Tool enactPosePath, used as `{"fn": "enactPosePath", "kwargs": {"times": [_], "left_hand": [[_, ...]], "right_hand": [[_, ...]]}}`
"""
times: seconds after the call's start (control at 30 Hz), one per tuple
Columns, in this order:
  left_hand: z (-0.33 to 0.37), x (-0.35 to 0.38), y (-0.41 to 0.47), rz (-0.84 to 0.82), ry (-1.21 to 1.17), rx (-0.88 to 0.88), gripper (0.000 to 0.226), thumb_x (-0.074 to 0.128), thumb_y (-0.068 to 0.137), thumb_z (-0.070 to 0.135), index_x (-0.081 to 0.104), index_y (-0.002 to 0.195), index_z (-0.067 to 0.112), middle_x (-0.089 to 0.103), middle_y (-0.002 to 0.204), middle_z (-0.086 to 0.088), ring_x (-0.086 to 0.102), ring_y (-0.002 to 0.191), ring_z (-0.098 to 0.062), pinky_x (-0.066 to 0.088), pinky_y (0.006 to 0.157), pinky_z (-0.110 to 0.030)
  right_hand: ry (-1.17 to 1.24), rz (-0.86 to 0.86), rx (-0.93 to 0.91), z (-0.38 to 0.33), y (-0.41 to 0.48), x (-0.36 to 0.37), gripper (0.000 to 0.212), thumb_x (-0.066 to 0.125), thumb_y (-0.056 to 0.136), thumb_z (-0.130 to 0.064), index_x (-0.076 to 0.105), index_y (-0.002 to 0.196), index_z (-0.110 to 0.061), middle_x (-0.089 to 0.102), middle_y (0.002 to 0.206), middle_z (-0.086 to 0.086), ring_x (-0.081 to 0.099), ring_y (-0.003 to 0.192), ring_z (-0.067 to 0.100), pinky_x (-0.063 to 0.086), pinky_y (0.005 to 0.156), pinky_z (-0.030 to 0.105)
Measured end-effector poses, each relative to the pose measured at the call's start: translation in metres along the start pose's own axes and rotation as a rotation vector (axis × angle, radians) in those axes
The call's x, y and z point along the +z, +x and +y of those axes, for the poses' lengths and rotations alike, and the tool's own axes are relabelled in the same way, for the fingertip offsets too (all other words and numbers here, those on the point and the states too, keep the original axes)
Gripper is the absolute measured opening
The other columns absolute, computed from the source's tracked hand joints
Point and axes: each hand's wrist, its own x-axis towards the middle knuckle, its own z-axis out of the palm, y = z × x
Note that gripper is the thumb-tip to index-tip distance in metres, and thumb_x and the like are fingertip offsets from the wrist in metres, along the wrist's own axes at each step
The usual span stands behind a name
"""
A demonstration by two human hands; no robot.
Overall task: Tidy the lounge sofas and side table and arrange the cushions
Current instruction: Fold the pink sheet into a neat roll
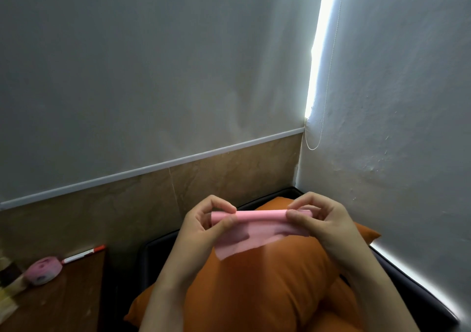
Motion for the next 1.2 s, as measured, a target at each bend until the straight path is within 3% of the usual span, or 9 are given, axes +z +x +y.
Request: {"fn": "enactPosePath", "kwargs": {"times": [0.17, 0.37, 0.53, 0.63, 0.73, 0.8, 0.93, 1.07, 1.2], "left_hand": [[-0.002, -0.001, 0.000, 0.024, 0.072, -0.036, 0.032, 0.073, 0.075, 0.012, 0.065, 0.106, 0.016, 0.073, 0.085, -0.001, 0.072, 0.080, -0.016, 0.056, 0.068, -0.024], [-0.003, -0.002, 0.001, -0.008, 0.082, -0.030, 0.021, 0.069, 0.077, 0.013, 0.067, 0.097, 0.006, 0.072, 0.085, -0.004, 0.071, 0.080, -0.018, 0.055, 0.066, -0.023], [0.000, 0.000, 0.000, -0.042, 0.043, -0.032, 0.014, 0.063, 0.086, 0.008, 0.061, 0.099, 0.003, 0.072, 0.084, -0.005, 0.073, 0.080, -0.022, 0.056, 0.064, -0.023], [0.000, 0.001, -0.001, -0.042, 0.047, -0.034, 0.013, 0.062, 0.088, 0.011, 0.060, 0.099, 0.004, 0.072, 0.083, -0.004, 0.073, 0.079, -0.021, 0.056, 0.064, -0.025], [0.000, 0.000, 0.001, -0.020, 0.052, -0.030, 0.012, 0.063, 0.086, 0.014, 0.063, 0.096, 0.007, 0.068, 0.085, -0.006, 0.071, 0.080, -0.018, 0.056, 0.063, -0.026], [0.001, -0.001, 0.005, -0.004, 0.054, -0.018, 0.015, 0.065, 0.084, 0.016, 0.063, 0.095, 0.006, 0.064, 0.090, -0.014, 0.069, 0.081, -0.019, 0.056, 0.062, -0.027], [0.010, -0.003, 0.016, 0.002, 0.054, 0.015, 0.013, 0.068, 0.084, 0.017, 0.065, 0.094, 0.009, 0.063, 0.093, -0.013, 0.066, 0.087, -0.024, 0.060, 0.068, -0.041], [0.023, -0.004, 0.031, 0.009, 0.110, 0.077, 0.013, 0.070, 0.082, 0.023, 0.066, 0.092, 0.016, 0.067, 0.088, -0.004, 0.066, 0.084, -0.021, 0.057, 0.078, -0.054], [0.047, 0.002, 0.048, -0.009, 0.039, 0.140, 0.015, 0.071, 0.075, 0.022, 0.064, 0.086, 0.016, 0.065, 0.081, -0.004, 0.065, 0.074, -0.017, 0.059, 0.064, -0.042]], "right_hand": [[0.033, -0.025, 0.041, 0.002, 0.000, -0.004, 0.032, 0.077, 0.065, -0.020, 0.072, 0.095, -0.013, 0.075, 0.091, 0.004, 0.072, 0.086, 0.018, 0.056, 0.072, 0.023], [0.017, -0.042, 0.056, 0.006, 0.001, -0.006, 0.031, 0.076, 0.065, -0.020, 0.075, 0.096, -0.016, 0.076, 0.094, 0.005, 0.072, 0.091, 0.019, 0.057, 0.083, 0.029], [0.023, -0.055, 0.028, 0.006, 0.001, -0.006, 0.026, 0.071, 0.071, -0.019, 0.073, 0.096, -0.010, 0.074, 0.090, 0.009, 0.072, 0.086, 0.020, 0.057, 0.076, 0.027], [-0.008, -0.083, 0.034, 0.006, 0.001, -0.005, 0.020, 0.068, 0.077, -0.024, 0.071, 0.095, -0.016, 0.072, 0.090, 0.010, 0.072, 0.086, 0.024, 0.059, 0.076, 0.033], [-0.141, -0.110, 0.018, 0.004, 0.003, -0.005, 0.015, 0.063, 0.080, -0.035, 0.070, 0.091, -0.028, 0.070, 0.089, -0.005, 0.069, 0.082, 0.011, 0.055, 0.065, 0.023], [-0.162, -0.110, -0.011, 0.001, 0.006, -0.004, 0.019, 0.062, 0.080, -0.035, 0.069, 0.094, -0.025, 0.069, 0.089, -0.010, 0.067, 0.083, 0.009, 0.053, 0.061, 0.021], [-0.106, -0.063, -0.071, -0.008, 0.016, -0.004, 0.021, 0.065, 0.080, -0.030, 0.071, 0.094, -0.016, 0.071, 0.087, 0.001, 0.068, 0.080, 0.015, 0.055, 0.063, 0.026], [-0.022, -0.037, -0.103, -0.025, 0.029, -0.004, 0.018, 0.068, 0.079, -0.022, 0.072, 0.093, -0.012, 0.072, 0.078, 0.004, 0.068, 0.073, 0.012, 0.053, 0.060, 0.022], [0.051, -0.014, -0.127, -0.050, 0.043, -0.008, 0.019, 0.071, 0.075, -0.022, 0.072, 0.091, -0.011, 0.071, 0.074, 0.007, 0.067, 0.068, 0.017, 0.059, 0.058, 0.036]]}}
